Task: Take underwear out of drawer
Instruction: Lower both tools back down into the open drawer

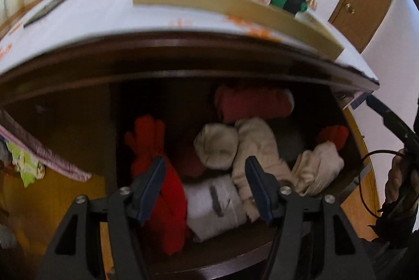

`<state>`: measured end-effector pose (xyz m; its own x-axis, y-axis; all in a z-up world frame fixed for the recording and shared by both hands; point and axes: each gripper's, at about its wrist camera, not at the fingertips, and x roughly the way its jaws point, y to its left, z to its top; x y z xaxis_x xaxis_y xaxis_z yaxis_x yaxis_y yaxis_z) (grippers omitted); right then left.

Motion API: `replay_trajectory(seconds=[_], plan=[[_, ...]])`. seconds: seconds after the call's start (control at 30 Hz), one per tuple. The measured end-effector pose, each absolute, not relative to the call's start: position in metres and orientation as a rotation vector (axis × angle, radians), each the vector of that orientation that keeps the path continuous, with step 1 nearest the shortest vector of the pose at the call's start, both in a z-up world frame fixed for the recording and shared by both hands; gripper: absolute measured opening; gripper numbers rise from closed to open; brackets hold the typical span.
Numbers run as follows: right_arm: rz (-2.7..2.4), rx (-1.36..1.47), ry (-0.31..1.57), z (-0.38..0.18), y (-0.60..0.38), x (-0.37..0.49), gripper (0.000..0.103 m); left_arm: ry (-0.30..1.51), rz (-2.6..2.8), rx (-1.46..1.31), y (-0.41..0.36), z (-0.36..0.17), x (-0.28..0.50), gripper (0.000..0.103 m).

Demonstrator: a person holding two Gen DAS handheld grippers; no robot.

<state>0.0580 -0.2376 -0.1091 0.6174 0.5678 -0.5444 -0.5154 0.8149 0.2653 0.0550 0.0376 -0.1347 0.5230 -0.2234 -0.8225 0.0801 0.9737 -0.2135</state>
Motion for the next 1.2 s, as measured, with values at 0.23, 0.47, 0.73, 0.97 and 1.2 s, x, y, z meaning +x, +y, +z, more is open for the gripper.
replay_trajectory(seconds=[0.23, 0.47, 0.73, 0.97, 1.2], plan=[[0.639, 0.121, 0.646, -0.115, -0.242, 0.052, 0.074, 1.082, -0.125, -0.131, 0.038, -0.155, 0.054, 0.063], [0.644, 0.169, 0.643, -0.120, -0.249, 0.053, 0.075, 1.112, -0.038, -0.075, 0.034, -0.160, 0.052, 0.078], [0.661, 0.189, 0.636, -0.126, -0.250, 0.050, 0.075, 1.174, 0.006, 0.019, 0.016, -0.176, 0.064, 0.092], [0.653, 0.203, 0.628, -0.133, -0.257, 0.047, 0.075, 1.215, -0.011, 0.024, 0.015, -0.181, 0.080, 0.098], [0.643, 0.212, 0.640, -0.141, -0.261, 0.045, 0.076, 1.211, -0.034, 0.030, 0.017, -0.180, 0.085, 0.098]])
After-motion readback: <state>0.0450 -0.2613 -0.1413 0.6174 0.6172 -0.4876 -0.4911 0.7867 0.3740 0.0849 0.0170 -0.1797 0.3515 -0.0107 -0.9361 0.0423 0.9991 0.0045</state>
